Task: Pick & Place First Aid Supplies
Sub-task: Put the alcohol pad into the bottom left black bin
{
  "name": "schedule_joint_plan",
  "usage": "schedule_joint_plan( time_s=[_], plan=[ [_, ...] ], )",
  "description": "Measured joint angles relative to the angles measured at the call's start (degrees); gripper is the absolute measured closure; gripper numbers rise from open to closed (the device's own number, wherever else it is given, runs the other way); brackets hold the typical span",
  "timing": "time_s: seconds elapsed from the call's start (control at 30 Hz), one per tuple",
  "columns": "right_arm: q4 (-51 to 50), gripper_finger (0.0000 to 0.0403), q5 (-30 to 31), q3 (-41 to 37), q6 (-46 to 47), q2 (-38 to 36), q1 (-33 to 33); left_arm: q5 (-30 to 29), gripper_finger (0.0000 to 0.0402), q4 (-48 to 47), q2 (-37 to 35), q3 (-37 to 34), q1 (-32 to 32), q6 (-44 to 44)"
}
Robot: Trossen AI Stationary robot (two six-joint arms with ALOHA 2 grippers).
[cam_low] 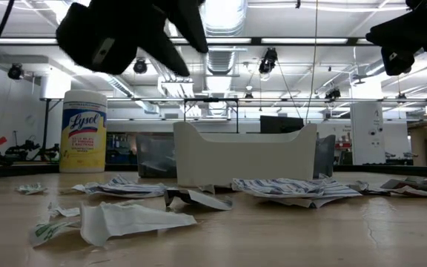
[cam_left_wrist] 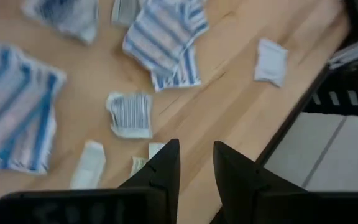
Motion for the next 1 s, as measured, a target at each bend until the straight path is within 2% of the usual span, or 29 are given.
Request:
schedule_joint_plan(
  time_s=[0.23,0.47,1.0],
  plan=[
    [-0.1,0.0351,0.0,0.0,0.0,0.0,0.0,2.9,0.0312,-0.2,5.7,3.1,0.0,-12.1],
    [-0.1,0.0351,0.0,0.0,0.0,0.0,0.0,3.8,0.0315,-0.9,8.2,3.9,0.0,-22.1],
    [-0.1,0.0351,0.0,0.0,0.0,0.0,0.0,4.1,0.0319,-4.4,10.3,3.8,-0.6,-30.3]
  ],
)
